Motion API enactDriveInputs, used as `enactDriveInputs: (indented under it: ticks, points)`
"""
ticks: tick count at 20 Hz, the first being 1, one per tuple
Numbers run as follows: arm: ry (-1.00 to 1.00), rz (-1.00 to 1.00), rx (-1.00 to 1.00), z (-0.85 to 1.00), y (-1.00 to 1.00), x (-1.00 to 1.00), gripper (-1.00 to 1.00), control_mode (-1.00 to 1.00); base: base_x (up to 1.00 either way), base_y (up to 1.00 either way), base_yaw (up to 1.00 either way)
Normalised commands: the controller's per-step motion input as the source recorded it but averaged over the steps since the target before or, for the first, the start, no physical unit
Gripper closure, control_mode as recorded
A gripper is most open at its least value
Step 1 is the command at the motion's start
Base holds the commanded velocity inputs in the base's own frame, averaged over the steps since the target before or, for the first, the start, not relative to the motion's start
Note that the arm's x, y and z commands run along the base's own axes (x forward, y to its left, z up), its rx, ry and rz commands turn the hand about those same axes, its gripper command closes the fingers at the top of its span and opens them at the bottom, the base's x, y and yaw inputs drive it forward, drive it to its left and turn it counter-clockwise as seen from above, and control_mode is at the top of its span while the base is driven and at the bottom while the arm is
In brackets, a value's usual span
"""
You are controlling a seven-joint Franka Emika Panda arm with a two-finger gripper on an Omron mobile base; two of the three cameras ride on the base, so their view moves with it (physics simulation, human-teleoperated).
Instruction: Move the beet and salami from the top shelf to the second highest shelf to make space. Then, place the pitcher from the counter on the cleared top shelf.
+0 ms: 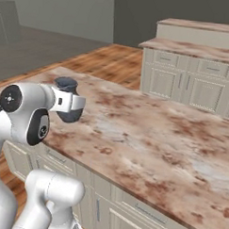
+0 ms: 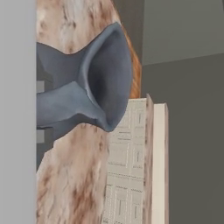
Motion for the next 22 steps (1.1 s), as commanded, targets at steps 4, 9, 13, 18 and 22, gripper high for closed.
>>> enactDriveInputs:
  ticks: [4,9,13,18,22]
  points:
    - [0.00,0.00,0.00,0.00,0.00,-0.17,1.00,-1.00,0.00,0.00,0.00]
    - [0.00,0.00,0.00,0.00,0.00,0.00,1.00,1.00,-0.73,-0.02,-0.11]
    - [0.00,0.00,0.00,0.00,0.00,0.00,1.00,1.00,-0.59,-0.24,-0.41]
    - [0.00,0.00,0.00,0.00,0.00,0.00,1.00,1.00,-0.21,-0.55,-0.55]
    - [0.00,0.00,0.00,0.00,0.00,0.00,1.00,1.00,-0.01,-0.48,-0.67]
